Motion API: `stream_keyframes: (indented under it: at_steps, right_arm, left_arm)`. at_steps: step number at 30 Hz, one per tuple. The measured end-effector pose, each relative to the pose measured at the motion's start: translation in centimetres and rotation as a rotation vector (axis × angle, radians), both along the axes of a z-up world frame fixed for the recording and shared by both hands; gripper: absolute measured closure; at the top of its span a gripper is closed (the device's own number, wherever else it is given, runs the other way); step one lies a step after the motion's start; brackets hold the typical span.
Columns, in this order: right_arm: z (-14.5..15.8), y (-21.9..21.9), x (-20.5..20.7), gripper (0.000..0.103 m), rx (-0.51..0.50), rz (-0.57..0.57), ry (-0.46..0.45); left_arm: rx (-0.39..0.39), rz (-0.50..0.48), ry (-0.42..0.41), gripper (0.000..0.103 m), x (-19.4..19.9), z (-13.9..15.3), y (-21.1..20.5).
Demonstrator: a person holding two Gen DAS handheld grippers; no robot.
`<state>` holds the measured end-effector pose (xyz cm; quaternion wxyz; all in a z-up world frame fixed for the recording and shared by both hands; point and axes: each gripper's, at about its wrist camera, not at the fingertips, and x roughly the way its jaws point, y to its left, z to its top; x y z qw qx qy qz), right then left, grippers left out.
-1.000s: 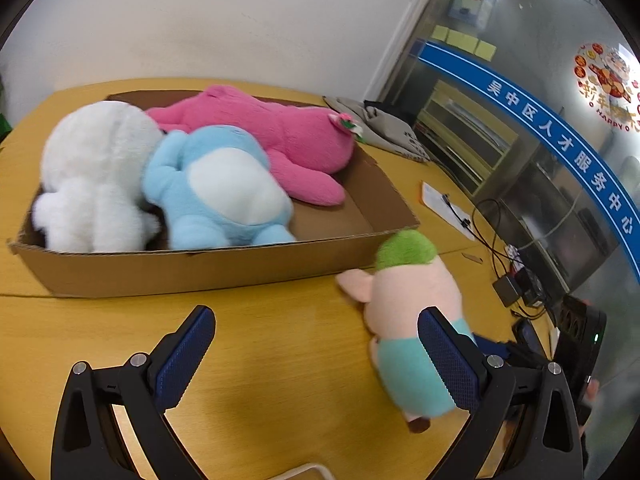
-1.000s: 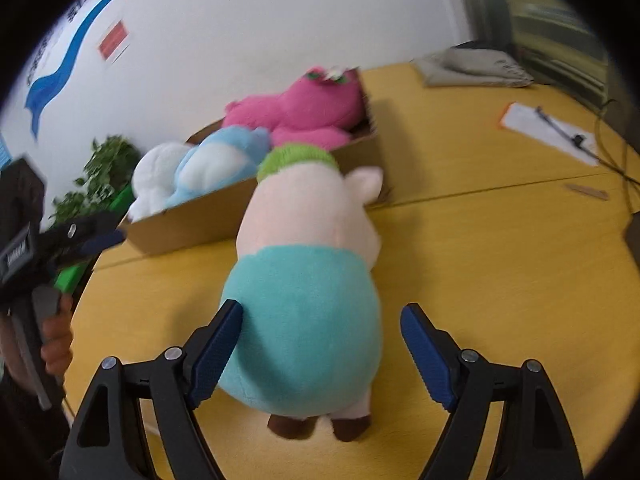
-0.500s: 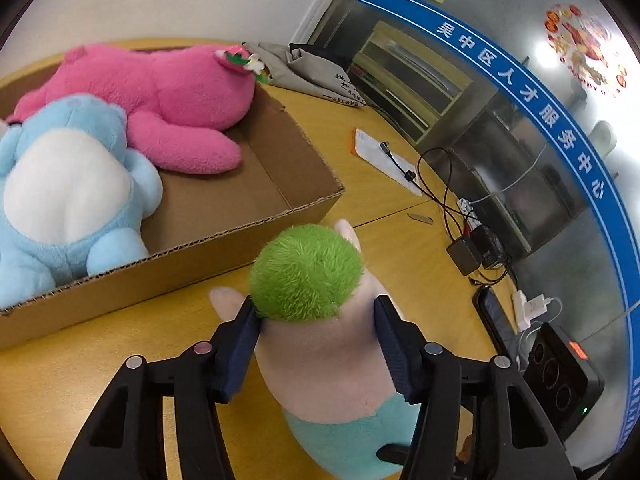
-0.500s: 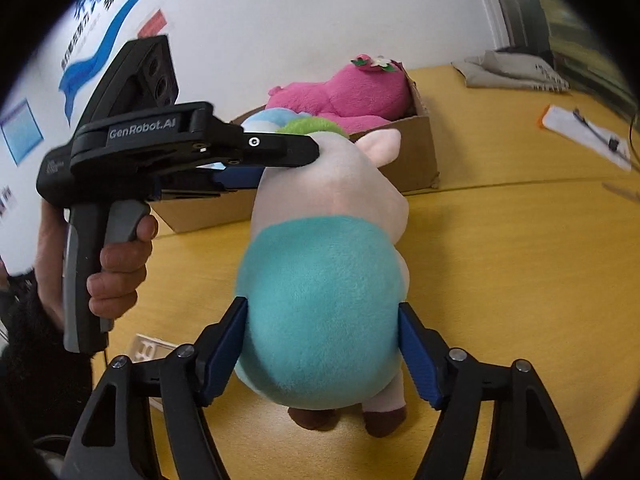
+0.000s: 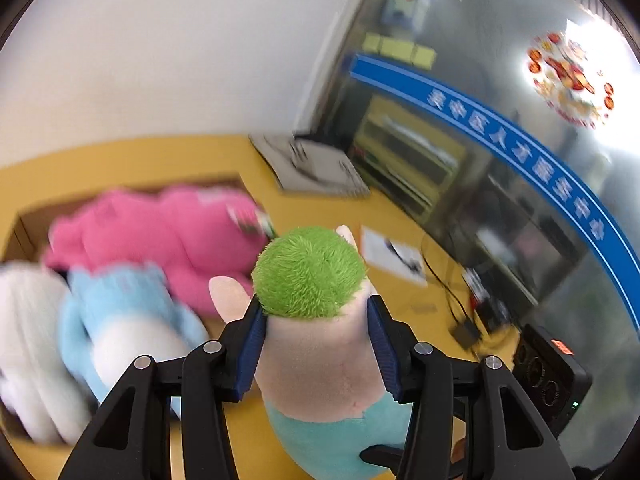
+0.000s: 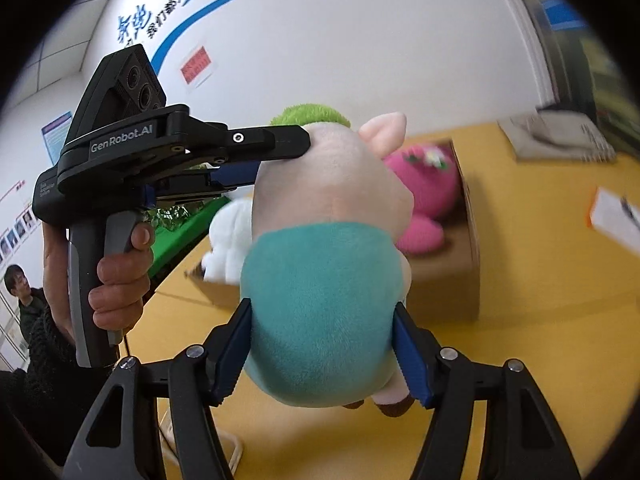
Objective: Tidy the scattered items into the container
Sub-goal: 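Lower the pig plush into the box and open both grippers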
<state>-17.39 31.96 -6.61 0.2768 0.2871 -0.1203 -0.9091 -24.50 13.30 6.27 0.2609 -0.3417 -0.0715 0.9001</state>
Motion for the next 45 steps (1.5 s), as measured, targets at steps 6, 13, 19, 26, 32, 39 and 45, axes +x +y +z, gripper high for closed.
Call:
stream_keyframes:
  at_steps: [6, 13, 19, 26, 32, 39, 45]
  right_arm:
    - [0.3, 0.4, -9.5, 0.038, -0.007, 0.034, 0.019]
    - [-5.3, -0.2, -11.5, 0.038, 0.069, 0.001, -0.124]
    - [-3.5, 0.2, -9.6, 0.037, 0.126, -0.039, -0.128]
    - [-1.4, -0.9, -5.9, 0.023, 0.208, -0.139, -0.082]
    - [-0.6, -2.8, -1.3, 0.023, 0.241, -0.179, -0.028]
    - [-0.4, -5.2, 2.7, 0.023, 0.219, -0.190, -0.005]
    - [0.4, -5.3, 6.0, 0.023, 0.225, -0.222, 0.011]
  left_arm:
    - [-0.030, 0.042, -0.082, 0.049, -10.3, -2.5, -1.4]
    - [-0.058, 0.041, -0.231, 0.045, -14.2, -11.2, -0.8]
    - [-0.119, 0.028, -0.222, 0.034, -14.2, -11.7, 1.1]
    - [-0.103, 0.066, -0.091, 0.014, -9.0, -7.3, -0.4]
    - [-0.093, 0.130, 0.043, 0.000, 0.5, -2.7, -5.3]
    - [-0.111, 0.233, 0.046, 0.000, 8.6, -2.6, -10.8]
    - [-0.142, 0.290, 0.024, 0.000, 12.6, -4.2, -13.3]
